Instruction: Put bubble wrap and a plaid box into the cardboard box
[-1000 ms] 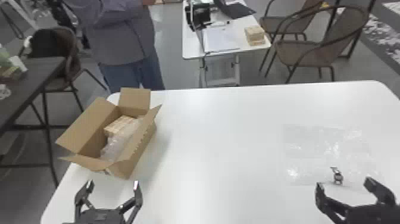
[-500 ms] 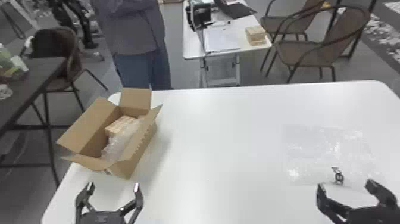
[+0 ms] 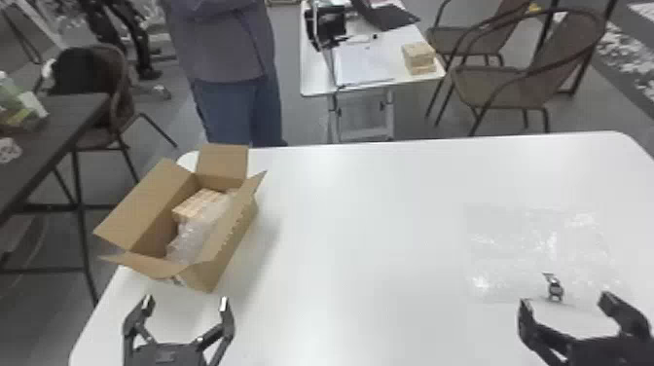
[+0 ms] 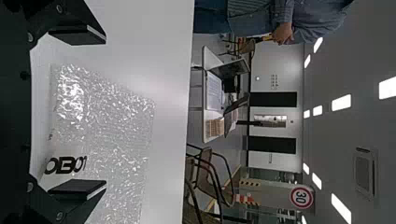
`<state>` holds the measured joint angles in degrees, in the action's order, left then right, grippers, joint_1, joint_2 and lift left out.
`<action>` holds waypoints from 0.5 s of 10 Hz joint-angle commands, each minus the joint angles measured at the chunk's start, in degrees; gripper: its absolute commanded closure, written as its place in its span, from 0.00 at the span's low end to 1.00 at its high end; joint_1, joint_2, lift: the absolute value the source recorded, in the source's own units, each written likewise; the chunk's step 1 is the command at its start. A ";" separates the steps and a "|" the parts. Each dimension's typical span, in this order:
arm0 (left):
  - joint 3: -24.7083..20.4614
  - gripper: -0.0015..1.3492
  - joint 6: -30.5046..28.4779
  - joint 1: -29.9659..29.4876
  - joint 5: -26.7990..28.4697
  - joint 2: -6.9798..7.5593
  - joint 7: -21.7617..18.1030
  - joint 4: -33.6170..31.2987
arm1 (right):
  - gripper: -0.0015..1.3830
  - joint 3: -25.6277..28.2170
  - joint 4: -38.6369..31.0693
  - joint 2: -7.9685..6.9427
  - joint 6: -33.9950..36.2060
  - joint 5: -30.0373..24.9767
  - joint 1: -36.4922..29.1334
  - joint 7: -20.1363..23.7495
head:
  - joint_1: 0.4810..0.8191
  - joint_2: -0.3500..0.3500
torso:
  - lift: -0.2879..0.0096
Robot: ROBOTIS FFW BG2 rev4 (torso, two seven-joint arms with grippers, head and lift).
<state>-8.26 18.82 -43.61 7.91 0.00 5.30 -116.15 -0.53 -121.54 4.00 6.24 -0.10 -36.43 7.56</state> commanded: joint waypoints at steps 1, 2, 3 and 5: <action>-0.09 0.15 0.61 0.02 0.35 -0.15 0.15 0.14 | 0.14 0.00 0.08 0.04 -0.18 -0.08 0.14 0.00 | 0.63 0.73 | 0.62; -0.09 0.15 0.70 0.10 0.35 -0.15 0.24 0.14 | 0.14 0.00 0.08 0.04 -0.26 -0.08 0.14 0.00 | 0.63 0.73 | 0.62; -0.09 0.15 0.87 0.10 0.35 -0.15 0.33 0.14 | 0.14 0.00 0.08 0.04 -0.26 -0.08 0.14 0.00 | 0.63 0.73 | 0.62; -0.17 0.15 1.05 0.10 0.35 -0.15 0.33 0.22 | 0.14 0.00 0.17 -0.04 -0.26 -0.16 0.31 0.00 | 0.63 0.73 | 0.62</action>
<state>-8.42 19.83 -43.49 8.26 0.00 5.63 -115.97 -0.53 -121.38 3.96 5.98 -0.25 -36.20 7.56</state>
